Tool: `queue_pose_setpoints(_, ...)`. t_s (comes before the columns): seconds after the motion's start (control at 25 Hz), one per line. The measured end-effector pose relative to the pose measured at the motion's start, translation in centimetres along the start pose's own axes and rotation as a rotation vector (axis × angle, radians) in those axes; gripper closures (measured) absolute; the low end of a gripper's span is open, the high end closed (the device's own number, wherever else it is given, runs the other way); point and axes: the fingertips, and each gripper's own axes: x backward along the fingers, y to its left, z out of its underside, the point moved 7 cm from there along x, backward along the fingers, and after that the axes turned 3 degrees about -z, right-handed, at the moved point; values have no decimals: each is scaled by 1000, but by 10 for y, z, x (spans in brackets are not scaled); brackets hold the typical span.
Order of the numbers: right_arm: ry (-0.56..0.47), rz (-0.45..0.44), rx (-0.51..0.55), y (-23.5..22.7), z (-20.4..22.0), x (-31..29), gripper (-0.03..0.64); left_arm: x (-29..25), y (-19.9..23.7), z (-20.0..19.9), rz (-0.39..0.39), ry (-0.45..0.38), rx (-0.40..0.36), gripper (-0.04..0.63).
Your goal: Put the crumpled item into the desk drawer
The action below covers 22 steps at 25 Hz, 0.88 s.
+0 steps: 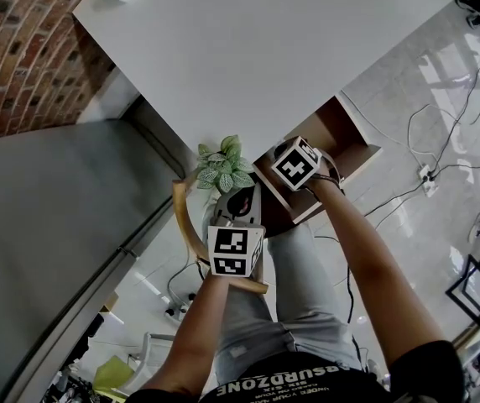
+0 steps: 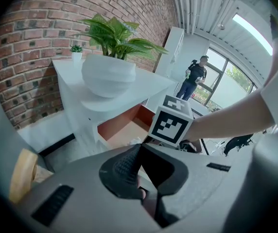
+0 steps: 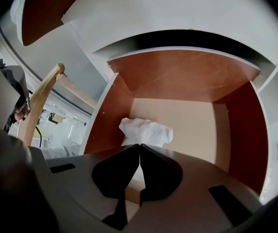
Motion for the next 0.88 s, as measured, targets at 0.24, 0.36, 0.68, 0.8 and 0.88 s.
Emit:
queue_pose_setpoints(0.24,31,-11,12,0,5,-10,617,-2,-1,1,1,7,-1,591)
queue_pose_setpoints(0.36,41,-13,11,1,6,-14,617,-2,-1,1,3,8,-3,591)
queue_pose_setpoints(0.68,71,-6,9,-1,11,-24,617,-3,-3,3,12,16,-10,591)
queue_pose_setpoints(0.8,92,-2,27,-2,16,-30,617,-4,-3,4,14,18,-15,591)
queue_pose_setpoints(0.88,105,-5,40,-1,19,-34,617,-4,-3,3,15,15,-19,591)
